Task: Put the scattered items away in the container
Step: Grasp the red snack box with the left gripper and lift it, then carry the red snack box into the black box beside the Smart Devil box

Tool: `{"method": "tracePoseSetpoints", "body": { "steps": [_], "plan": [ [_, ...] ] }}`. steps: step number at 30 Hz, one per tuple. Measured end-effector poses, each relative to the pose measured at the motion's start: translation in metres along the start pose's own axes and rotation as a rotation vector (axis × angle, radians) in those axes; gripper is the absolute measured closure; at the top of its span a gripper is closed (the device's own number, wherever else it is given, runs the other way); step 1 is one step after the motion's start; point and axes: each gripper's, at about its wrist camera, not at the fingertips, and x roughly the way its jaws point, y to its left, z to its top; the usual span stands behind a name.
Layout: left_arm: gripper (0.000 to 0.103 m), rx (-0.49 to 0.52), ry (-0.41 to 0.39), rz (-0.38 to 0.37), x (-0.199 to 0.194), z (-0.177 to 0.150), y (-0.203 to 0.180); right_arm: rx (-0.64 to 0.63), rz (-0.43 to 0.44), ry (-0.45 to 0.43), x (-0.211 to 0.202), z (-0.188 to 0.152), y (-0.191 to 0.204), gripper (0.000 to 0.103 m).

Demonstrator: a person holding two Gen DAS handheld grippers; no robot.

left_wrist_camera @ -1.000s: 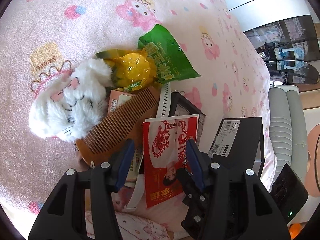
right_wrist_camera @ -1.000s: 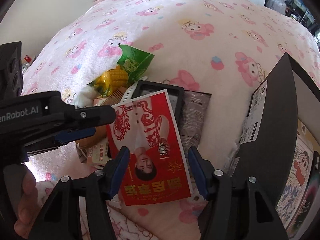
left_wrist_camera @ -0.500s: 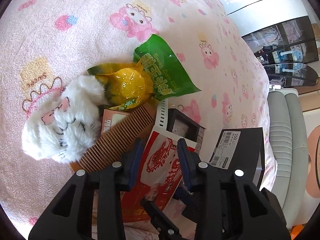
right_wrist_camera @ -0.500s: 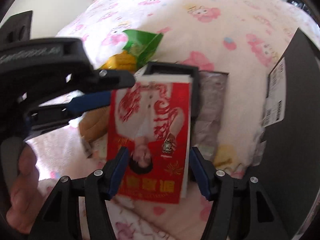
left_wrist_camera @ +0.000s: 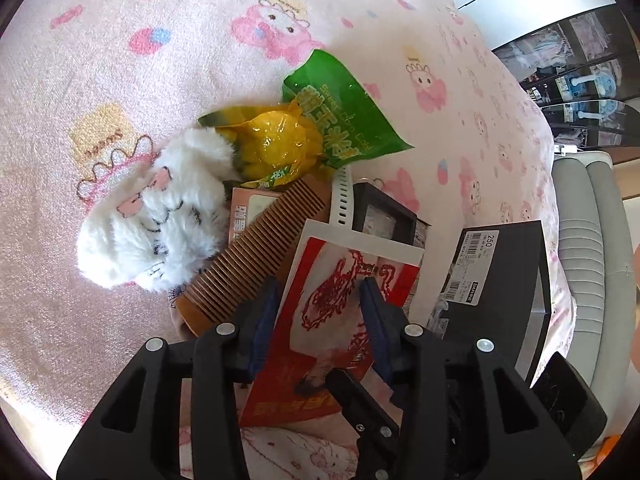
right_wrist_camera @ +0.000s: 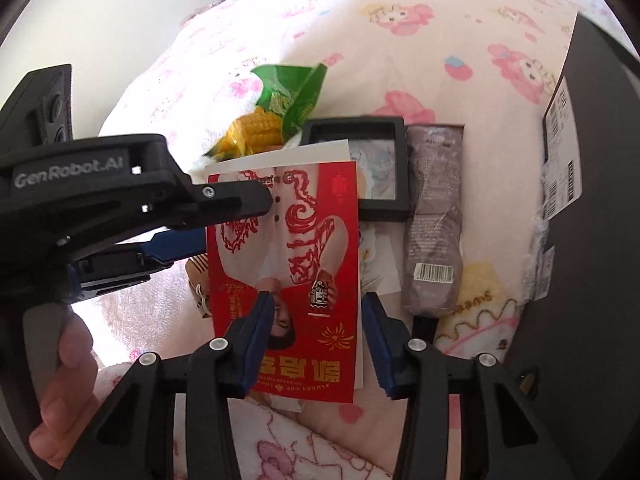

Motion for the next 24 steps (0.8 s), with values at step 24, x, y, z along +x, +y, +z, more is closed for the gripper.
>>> {"method": "tracePoseSetpoints", "body": {
  "steps": [24],
  "plan": [
    [0.081, 0.395, -0.05, -0.305, -0.055, -0.091, -0.23, 0.121, -0.009, -0.427, -0.234, -0.039, -0.092, 0.062]
  ]
}}
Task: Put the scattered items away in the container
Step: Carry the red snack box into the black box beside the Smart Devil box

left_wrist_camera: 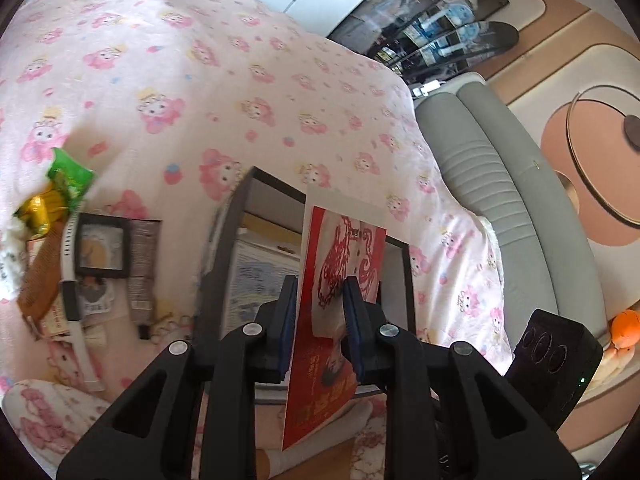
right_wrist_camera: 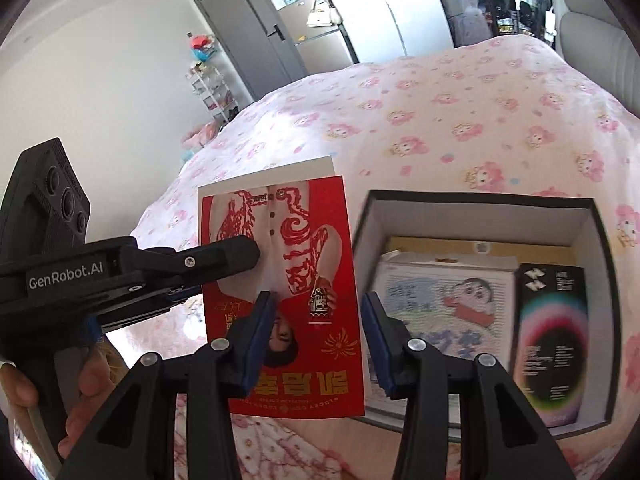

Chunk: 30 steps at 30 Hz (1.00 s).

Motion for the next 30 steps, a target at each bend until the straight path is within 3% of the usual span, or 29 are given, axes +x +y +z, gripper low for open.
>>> {"method": "tracePoseSetpoints", "body": {
  "steps": [5, 9, 13, 15, 24, 27, 30],
  "plan": [
    [0.082, 0.049, 0.122, -0.068, 0.087, -0.011, -0.041, 0.059, -0.099, -0.024, -0.023, -0.001, -0.078, 0.062],
    [0.082, 0.046, 0.237, -0.079, 0.15, -0.031, -0.049, 0.078, -0.157, 0.052, -0.011, -0.01, -0.133, 0.062],
    [0.083, -0.006, 0.315, -0.09, 0.188, -0.043, -0.037, 0.131, -0.198, 0.108, 0.004, -0.026, -0.171, 0.061],
    [0.085, -0.004, 0.344, -0.076, 0.199, -0.049, -0.034, 0.174, -0.187, 0.113, 0.007, -0.036, -0.184, 0.061],
    [0.086, 0.058, 0.416, 0.0, 0.219, -0.064, -0.043, 0.066, -0.296, 0.061, 0.007, -0.046, -0.176, 0.061],
    [0.083, 0.125, 0.405, 0.117, 0.212, -0.062, -0.053, 0.066, -0.315, 0.049, 0.007, -0.046, -0.18, 0.061],
    [0.069, 0.119, 0.328, 0.071, 0.187, -0.054, -0.055, 0.087, -0.3, 0.025, 0.0, -0.046, -0.183, 0.061]
  ]
}}
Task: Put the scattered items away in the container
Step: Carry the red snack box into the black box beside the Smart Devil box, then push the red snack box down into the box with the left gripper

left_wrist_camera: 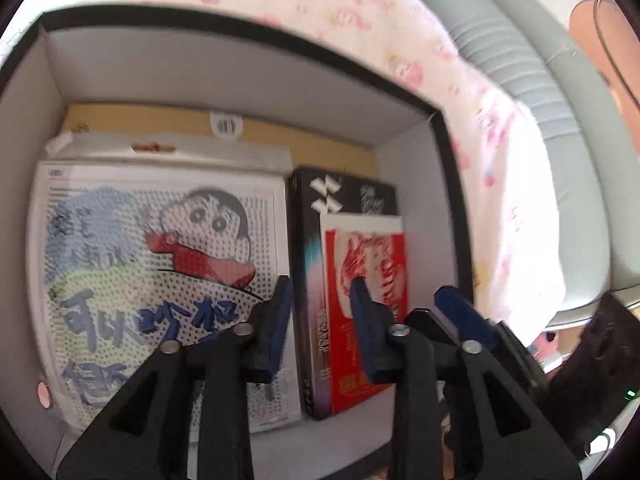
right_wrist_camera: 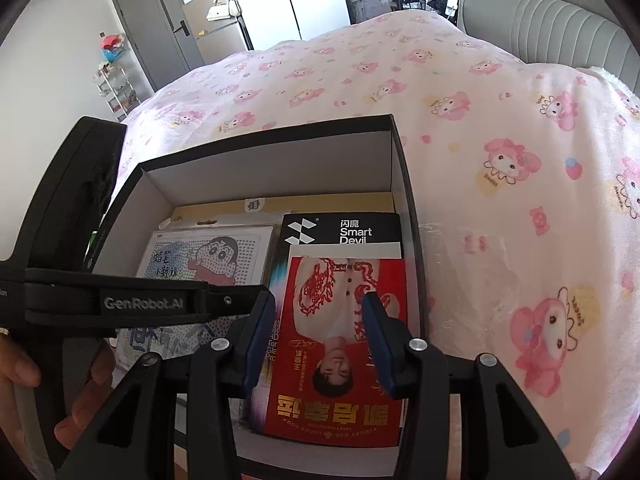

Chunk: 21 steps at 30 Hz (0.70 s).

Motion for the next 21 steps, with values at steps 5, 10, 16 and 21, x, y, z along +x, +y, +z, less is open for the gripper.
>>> {"method": "tracePoseSetpoints", "body": {
  "steps": [5, 10, 16, 21],
  "plan": [
    [0.068, 0.043, -0.023, 0.099, -0.013, -0.004, -0.001, 0.055, 0.023, -0.054, -0.012, 0.003, -0.009, 0.061],
    [0.073, 0.079, 0.021, 0.084, 0.008, -0.007, -0.006, 0.06, 0.011, -0.134, -0.027, 0.006, -0.01, 0.061],
    [0.073, 0.106, 0.082, 0.042, 0.026, -0.007, -0.022, 0.132, -0.022, -0.144, -0.035, 0.007, -0.032, 0.061],
    [0.076, 0.075, 0.12, 0.029, 0.036, -0.007, -0.023, 0.229, -0.007, -0.092, -0.023, 0.009, -0.054, 0.061]
  ]
}}
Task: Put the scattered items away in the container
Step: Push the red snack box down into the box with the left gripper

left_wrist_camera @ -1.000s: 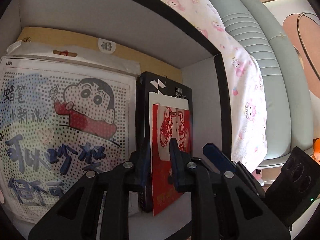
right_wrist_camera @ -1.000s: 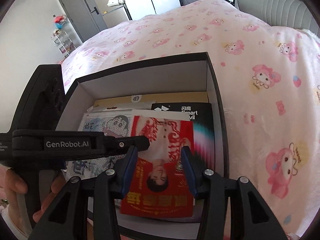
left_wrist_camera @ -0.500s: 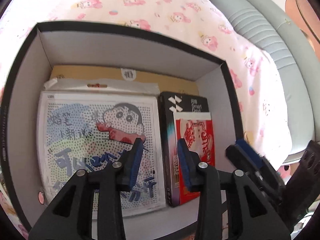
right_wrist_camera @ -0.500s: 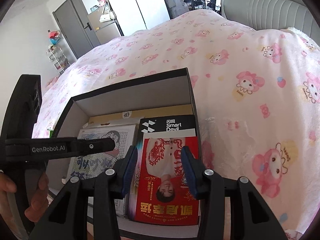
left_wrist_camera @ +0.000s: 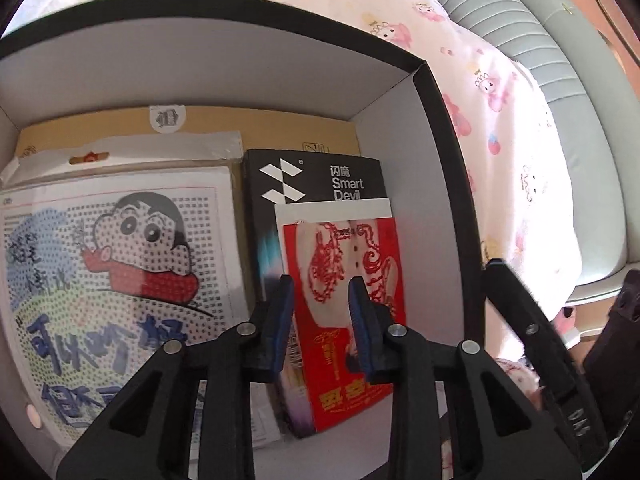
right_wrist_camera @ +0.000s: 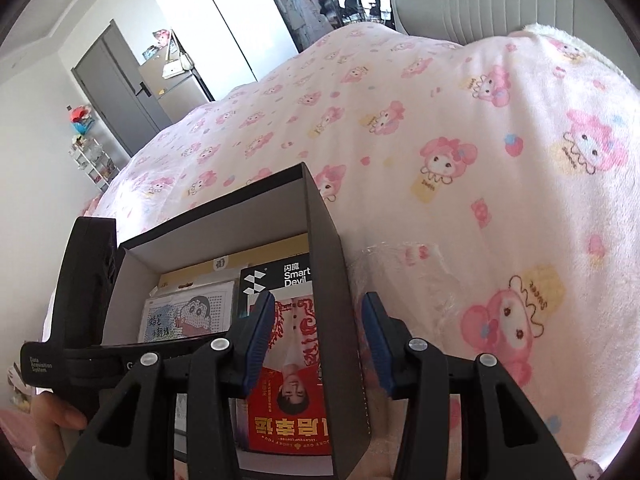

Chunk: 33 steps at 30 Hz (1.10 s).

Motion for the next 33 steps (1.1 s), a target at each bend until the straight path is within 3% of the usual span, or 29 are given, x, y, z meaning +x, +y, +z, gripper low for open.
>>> {"method": "tracePoseSetpoints", "body": {
  "steps": [2, 5, 8, 14, 20, 23, 26, 27, 29, 33],
  "plan": [
    [0.075, 0.03, 0.018, 0.014, -0.001, 0.001, -0.004, 0.022, -0.004, 0.026, 0.007, -0.001, -0.004, 0.061],
    [0.075, 0.025, 0.015, -0.053, -0.013, 0.007, 0.001, 0.047, -0.016, 0.044, 0.011, -0.003, -0.009, 0.061],
    [0.075, 0.027, -0.04, -0.005, -0.021, 0.022, 0.003, 0.086, -0.019, 0.029, 0.007, -0.003, -0.017, 0.061],
    [0.075, 0.073, -0.005, 0.05, 0.001, 0.056, -0.01, 0.101, -0.02, 0.018, 0.007, -0.001, -0.021, 0.061],
    [0.077, 0.055, 0.044, -0.022, 0.016, 0.046, -0.016, 0.099, -0.027, 0.049, 0.013, -0.002, -0.021, 0.061],
    [0.077, 0.048, 0.129, -0.128, 0.018, 0.038, -0.016, 0.084, -0.042, 0.066, 0.017, -0.005, -0.017, 0.061],
    [0.077, 0.096, -0.039, 0.0, -0.007, 0.034, -0.019, 0.054, -0.061, 0.044, 0.013, -0.006, -0.011, 0.061],
    [0.077, 0.072, -0.068, 0.009, -0.014, 0.033, -0.015, 0.042, -0.069, 0.027, 0.01, -0.006, -0.009, 0.061],
    [0.077, 0.002, -0.054, -0.017, -0.021, 0.03, -0.002, 0.026, -0.082, 0.007, 0.004, -0.006, -0.007, 0.061],
    [0.077, -0.021, 0.0, 0.015, -0.017, 0.019, 0.01, 0.022, -0.078, 0.0, -0.002, -0.008, -0.005, 0.061]
  ]
}}
